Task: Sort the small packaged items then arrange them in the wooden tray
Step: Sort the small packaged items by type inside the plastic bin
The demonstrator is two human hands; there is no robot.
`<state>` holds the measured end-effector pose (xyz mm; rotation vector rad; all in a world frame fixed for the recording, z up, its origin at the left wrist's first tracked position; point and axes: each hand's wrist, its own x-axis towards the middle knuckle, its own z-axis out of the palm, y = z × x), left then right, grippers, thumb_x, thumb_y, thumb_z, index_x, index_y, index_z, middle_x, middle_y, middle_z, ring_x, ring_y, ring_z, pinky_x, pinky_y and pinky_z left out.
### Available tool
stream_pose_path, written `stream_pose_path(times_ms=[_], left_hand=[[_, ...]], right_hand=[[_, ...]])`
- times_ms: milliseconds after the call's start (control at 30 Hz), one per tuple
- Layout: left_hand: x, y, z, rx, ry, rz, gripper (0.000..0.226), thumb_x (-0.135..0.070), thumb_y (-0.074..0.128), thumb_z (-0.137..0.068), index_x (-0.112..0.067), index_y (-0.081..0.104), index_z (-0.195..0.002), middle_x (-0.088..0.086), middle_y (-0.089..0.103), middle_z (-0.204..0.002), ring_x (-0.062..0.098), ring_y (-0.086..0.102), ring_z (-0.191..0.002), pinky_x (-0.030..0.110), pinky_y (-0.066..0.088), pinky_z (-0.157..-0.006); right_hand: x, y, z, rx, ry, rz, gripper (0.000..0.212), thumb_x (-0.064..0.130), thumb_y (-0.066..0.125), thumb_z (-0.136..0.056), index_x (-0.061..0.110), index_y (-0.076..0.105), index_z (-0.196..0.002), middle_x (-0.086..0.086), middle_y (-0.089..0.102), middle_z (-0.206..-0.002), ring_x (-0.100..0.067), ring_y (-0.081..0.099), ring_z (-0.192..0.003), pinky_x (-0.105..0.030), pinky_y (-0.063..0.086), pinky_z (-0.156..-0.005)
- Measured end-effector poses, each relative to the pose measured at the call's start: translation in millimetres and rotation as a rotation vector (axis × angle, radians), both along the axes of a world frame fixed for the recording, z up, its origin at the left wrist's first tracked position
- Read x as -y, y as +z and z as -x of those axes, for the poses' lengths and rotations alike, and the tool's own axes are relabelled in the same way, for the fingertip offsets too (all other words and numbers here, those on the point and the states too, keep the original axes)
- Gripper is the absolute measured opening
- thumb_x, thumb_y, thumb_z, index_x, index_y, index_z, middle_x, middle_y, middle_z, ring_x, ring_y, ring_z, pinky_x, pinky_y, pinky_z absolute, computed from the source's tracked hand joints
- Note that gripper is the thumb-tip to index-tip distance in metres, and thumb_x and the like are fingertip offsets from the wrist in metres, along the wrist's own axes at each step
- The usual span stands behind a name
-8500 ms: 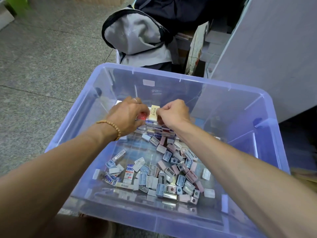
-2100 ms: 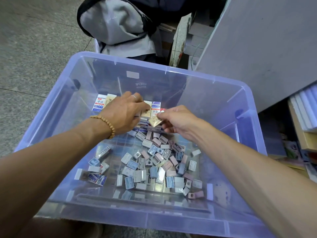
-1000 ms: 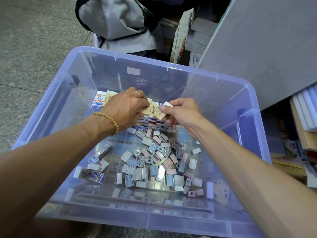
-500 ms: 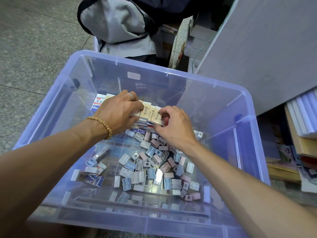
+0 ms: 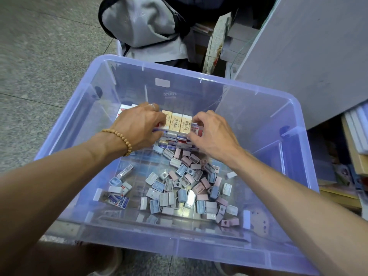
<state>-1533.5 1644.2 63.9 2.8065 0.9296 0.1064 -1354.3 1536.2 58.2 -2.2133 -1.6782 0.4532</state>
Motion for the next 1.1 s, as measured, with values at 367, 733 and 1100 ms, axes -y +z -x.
stream_pose_path(times_ms=[367,733,1100], left_hand=[[41.2,-39.9,16.0,-0.664,-0.202,0.402,0.058,-0.050,0.069,-0.082,-0.021,0.050,-0.128,0.000,0.056,-0.123,0.020,0.055,-0.108,0.028,0.046,-0.085],[61.7,-64.4,13.9,-0.634,-0.220,0.688,0.056,-0.027,0.083,-0.074,-0.017,0.048,-0.117,-0.003,0.051,-0.099,0.016,0.050,-0.086,0.025,0.040,-0.068],[60.9,-63.1,14.6,-0.699,-0.184,0.703,0.041,-0.027,0.082,-0.075,-0.016,0.058,-0.106,0.003,0.060,-0.107,0.019,0.054,-0.090,0.031,0.049,-0.078]], right_hand=[[29.6,-21.8,30.1,0.064,0.467,0.509,0.030,0.031,0.071,-0.086,0.020,0.063,-0.112,0.000,0.061,-0.108,-0.021,0.059,-0.098,-0.040,0.054,-0.084],[26.1,-51.3,38.2,0.113,0.670,0.672,0.032,0.050,0.078,-0.077,0.030,0.056,-0.086,0.004,0.052,-0.083,-0.019,0.051,-0.082,-0.029,0.038,-0.057],[42.7,-60.2,54.2,-0.054,0.607,0.665,0.039,0.036,0.082,-0.077,0.026,0.046,-0.088,0.010,0.050,-0.078,-0.017,0.051,-0.080,-0.032,0.042,-0.067]])
